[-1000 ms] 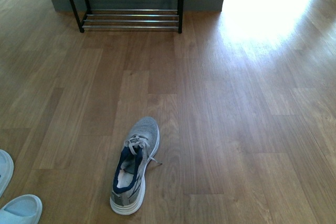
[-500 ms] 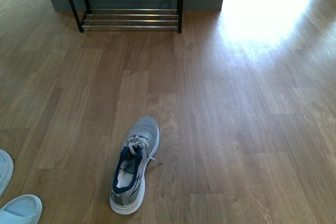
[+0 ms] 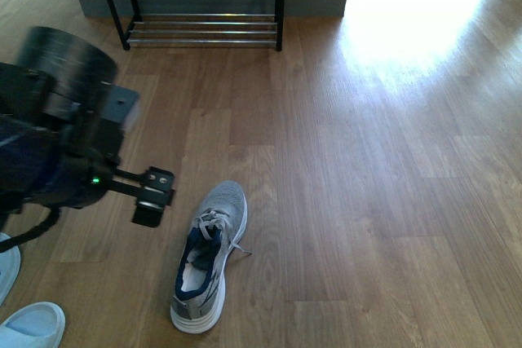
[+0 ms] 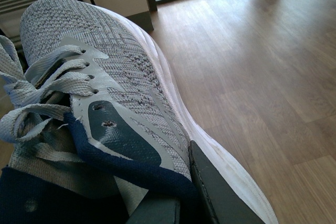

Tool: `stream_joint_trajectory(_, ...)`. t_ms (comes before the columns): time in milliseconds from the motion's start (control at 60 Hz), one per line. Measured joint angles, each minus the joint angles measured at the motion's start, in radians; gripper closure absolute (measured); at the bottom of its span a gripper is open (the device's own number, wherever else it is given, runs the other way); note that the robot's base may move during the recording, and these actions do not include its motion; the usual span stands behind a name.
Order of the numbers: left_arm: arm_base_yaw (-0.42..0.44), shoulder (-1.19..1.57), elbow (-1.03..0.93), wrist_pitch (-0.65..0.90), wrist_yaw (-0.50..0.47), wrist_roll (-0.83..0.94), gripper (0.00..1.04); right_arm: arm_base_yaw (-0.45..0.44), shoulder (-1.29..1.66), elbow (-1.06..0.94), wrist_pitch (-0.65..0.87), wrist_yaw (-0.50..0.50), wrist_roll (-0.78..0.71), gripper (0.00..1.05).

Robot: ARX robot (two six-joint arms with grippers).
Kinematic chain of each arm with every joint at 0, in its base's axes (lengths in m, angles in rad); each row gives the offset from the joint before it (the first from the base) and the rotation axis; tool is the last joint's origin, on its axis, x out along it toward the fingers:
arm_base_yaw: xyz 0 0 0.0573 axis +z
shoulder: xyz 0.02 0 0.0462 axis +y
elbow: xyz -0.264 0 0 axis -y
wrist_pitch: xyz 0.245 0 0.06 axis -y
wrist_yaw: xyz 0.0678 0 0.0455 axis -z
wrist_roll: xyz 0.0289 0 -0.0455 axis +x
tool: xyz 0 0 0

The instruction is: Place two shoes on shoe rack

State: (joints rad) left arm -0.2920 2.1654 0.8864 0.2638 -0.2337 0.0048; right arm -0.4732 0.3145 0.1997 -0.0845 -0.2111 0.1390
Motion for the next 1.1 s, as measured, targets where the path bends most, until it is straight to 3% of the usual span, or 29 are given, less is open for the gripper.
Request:
stream_joint_trajectory(150,-0.053,0.204,0.174,-0.122,-0.042,0.015,0.09,0.0,0.0,0.0,0.0,0.0,0.0,1.03)
stream_joint_trajectory(483,-0.1,0.435,0.381,-0.226,-0.072,0.037,0.09,0.0,0.0,0.0,0.0,0.0,0.0,1.03)
stream_joint_trajectory(950,-0.15,0.536,0.505,-0.292,-0.028,0.032,0.09,0.0,0.0,0.0,0.0,0.0,0.0,1.03)
stream_joint_trajectory(1100,-0.16,0.538,0.523,-0.323,-0.061,0.035,0.09,0.0,0.0,0.0,0.0,-0.002,0.0,1.03)
